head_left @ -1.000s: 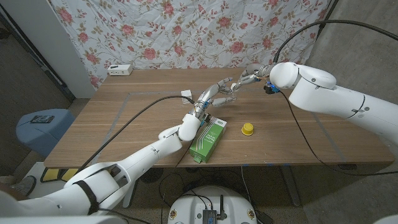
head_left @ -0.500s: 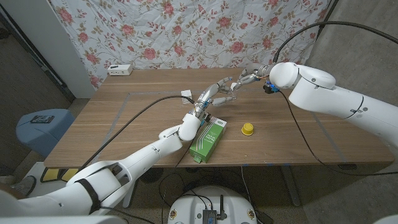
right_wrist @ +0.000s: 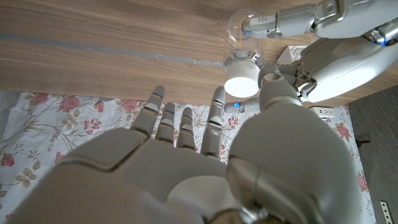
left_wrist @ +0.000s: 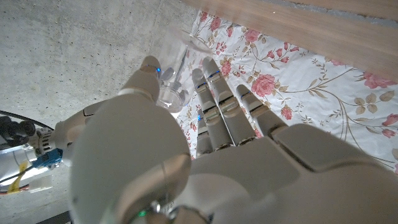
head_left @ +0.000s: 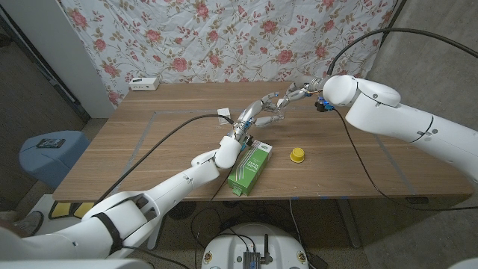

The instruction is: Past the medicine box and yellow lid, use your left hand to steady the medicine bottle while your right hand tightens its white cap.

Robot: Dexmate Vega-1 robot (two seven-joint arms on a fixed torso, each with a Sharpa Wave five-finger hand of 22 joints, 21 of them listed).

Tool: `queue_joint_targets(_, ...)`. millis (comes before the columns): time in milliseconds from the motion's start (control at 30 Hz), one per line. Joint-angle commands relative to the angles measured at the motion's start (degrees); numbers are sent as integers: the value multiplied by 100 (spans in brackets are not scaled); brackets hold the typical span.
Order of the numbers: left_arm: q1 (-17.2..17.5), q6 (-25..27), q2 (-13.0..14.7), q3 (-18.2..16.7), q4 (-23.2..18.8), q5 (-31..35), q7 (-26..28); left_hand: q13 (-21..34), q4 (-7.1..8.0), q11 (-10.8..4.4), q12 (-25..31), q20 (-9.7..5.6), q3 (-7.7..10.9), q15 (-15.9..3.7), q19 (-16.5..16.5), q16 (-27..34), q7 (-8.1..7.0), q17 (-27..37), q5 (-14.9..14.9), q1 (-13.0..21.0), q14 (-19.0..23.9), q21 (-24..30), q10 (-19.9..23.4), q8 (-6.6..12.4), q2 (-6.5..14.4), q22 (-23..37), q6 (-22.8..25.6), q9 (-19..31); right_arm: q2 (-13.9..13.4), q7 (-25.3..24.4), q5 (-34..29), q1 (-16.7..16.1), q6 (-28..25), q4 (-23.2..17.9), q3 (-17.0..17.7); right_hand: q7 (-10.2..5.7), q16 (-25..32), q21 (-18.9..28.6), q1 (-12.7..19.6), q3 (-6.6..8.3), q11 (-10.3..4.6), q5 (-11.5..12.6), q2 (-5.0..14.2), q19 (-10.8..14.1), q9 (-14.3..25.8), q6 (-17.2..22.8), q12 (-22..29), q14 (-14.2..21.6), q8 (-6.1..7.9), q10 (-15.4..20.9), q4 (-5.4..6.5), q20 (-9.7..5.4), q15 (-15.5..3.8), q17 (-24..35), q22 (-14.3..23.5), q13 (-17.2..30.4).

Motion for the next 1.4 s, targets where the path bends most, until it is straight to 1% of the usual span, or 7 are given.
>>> queue_joint_targets(33, -49, -32, -25, 20, 89, -22, 0, 19, 25, -447, 25, -704, 14, -375, -19, 22, -10, 19, 44, 31, 4, 26, 473, 42, 71, 14, 0, 30, 97, -41, -26, -54, 127, 144, 59, -26, 34, 36, 63, 43, -20, -13, 10, 64, 21, 119, 37, 26, 66, 89, 17, -28, -15, 14, 5, 26)
queue_joint_targets(467, -78, -45, -34, 31, 134, -18, 27, 18, 25, -447, 24, -699, 13, -381, -27, 23, -18, 20, 47, 36, 8, 23, 472, 44, 75, 14, -3, 30, 164, -88, -56, -87, 194, 236, 96, -136, 62, 47, 144, 89, -41, -21, 77, 134, 26, 522, 72, 108, 216, 239, 57, -55, -63, 18, 7, 25)
queue_joint_targets(767, -66, -22, -24, 32, 105, -11, 42, 18, 26, -444, 23, -698, 12, -380, -27, 17, -26, 17, 48, 35, -1, 24, 470, 44, 73, 14, -9, 30, 194, -190, -62, -169, 261, 287, 148, -187, 83, 59, 176, 106, -104, -22, 112, 198, 17, 719, 91, 178, 283, 342, 73, -76, -103, 21, 7, 24)
queue_joint_targets(967, -43, -5, -3, 26, 52, -10, 37, 18, 25, -450, 30, -700, 7, -379, -23, 17, -30, 17, 47, 34, -5, 25, 488, 48, 68, 14, -2, 30, 215, -296, -82, -247, 280, 290, 191, -222, 110, 65, 195, 111, -164, -22, 131, 254, 8, 922, 110, 265, 353, 450, 82, -98, -186, 23, 7, 22)
queue_joint_targets(1100, -31, 4, 11, 25, 20, -6, 24, 18, 32, -450, 23, -696, 7, -373, -27, 17, -31, 17, 48, 26, -4, 24, 472, 47, 72, 14, -4, 30, 229, -359, -88, -297, 262, 269, 221, -233, 125, 70, 195, 106, -183, -24, 131, 292, 2, 1043, 123, 321, 396, 521, 88, -120, -212, 24, 8, 22)
queue_joint_targets(1200, -24, 1, 19, 23, 1, 0, 22, 18, 26, -447, 22, -696, 8, -387, -26, 19, -36, 18, 49, 35, -3, 24, 468, 45, 73, 14, -9, 29, 241, -422, -62, -355, 278, 254, 270, -196, 135, 74, 184, 101, -192, -27, 138, 320, -2, 1127, 127, 357, 425, 559, 100, -132, -227, 26, 8, 21)
queue_joint_targets(1400, 5, 10, 43, 14, -62, 7, 11, 18, 34, -443, 26, -698, 9, -379, -26, 22, -37, 19, 49, 29, 5, 25, 479, 47, 84, 14, -7, 30, 266, -504, -50, -411, 259, 229, 296, -187, 150, 80, 135, 77, -221, -35, 144, 382, -12, 1353, 137, 426, 502, 658, 130, -142, -263, 31, 9, 20)
